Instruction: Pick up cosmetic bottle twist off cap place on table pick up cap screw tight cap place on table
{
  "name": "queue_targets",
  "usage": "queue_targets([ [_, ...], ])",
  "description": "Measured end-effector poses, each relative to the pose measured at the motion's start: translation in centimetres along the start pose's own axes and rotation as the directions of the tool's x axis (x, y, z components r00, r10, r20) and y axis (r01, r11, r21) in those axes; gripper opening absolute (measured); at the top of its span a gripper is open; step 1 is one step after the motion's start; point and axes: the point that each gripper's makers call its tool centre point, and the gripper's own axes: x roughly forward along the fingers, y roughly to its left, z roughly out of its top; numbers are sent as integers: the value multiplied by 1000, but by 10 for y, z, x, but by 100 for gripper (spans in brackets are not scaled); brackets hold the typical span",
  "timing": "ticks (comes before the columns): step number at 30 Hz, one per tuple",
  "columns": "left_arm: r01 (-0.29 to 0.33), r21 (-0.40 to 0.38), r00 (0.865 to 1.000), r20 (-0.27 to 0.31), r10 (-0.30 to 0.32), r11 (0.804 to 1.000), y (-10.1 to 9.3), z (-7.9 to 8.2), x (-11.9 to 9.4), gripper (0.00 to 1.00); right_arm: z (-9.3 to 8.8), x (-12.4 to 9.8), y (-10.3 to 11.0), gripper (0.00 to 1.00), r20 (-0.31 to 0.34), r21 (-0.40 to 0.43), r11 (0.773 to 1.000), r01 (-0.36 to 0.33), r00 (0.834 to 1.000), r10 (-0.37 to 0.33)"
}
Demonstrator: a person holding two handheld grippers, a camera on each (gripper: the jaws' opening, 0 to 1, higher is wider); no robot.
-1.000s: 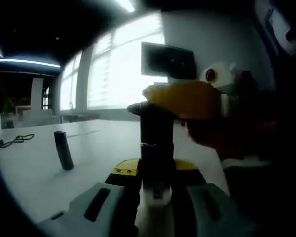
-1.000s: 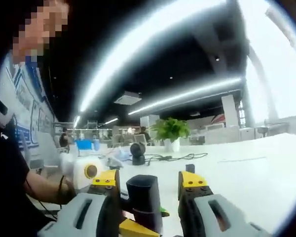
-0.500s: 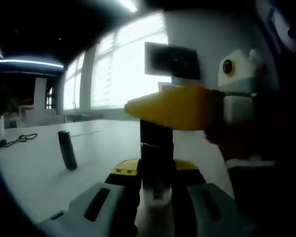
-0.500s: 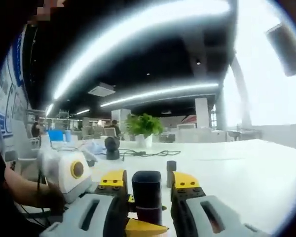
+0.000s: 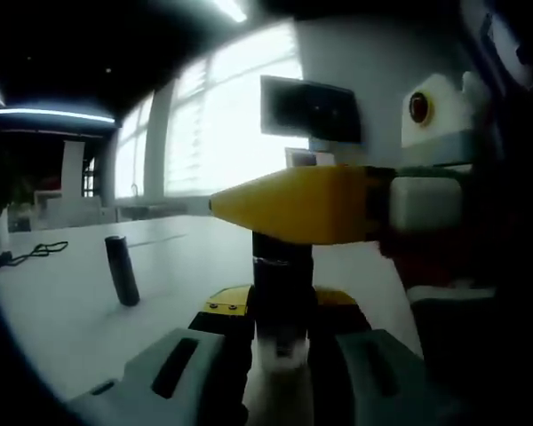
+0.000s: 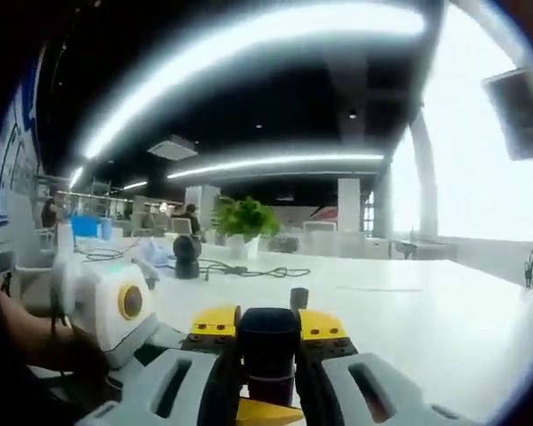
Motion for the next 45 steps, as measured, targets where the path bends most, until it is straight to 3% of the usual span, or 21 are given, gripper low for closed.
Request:
queue_targets([
  [6,1,-1,1000,0,-1,1000,0,0,0,13,0,2,-2,16,-1,1,1000,-23,1000,23],
  [12,4,0,1000,0,-4,1000,0,0,0,13,0,3,-4,16,-6,6,995,-98,995,98],
  [24,23,-9,1000,0,-23,1000,-2,0,0,13,0,-2,10,16,-31,-8,959,-285,958,284],
  [34,39,-8,999,2,-39,999,-4,0,0,13,0,-6,18,16,-23,-12,902,-432,902,432],
  [40,50,-8,999,2,-50,999,-7,0,0,13,1,-10,22,16,-28,5,848,-531,847,530],
  [41,51,-7,999,2,-51,999,-7,0,0,13,1,-11,24,16,-28,-5,832,-554,832,554],
  [45,54,-9,999,2,-54,999,-7,0,0,13,1,-10,25,16,-32,1,807,-591,807,590],
])
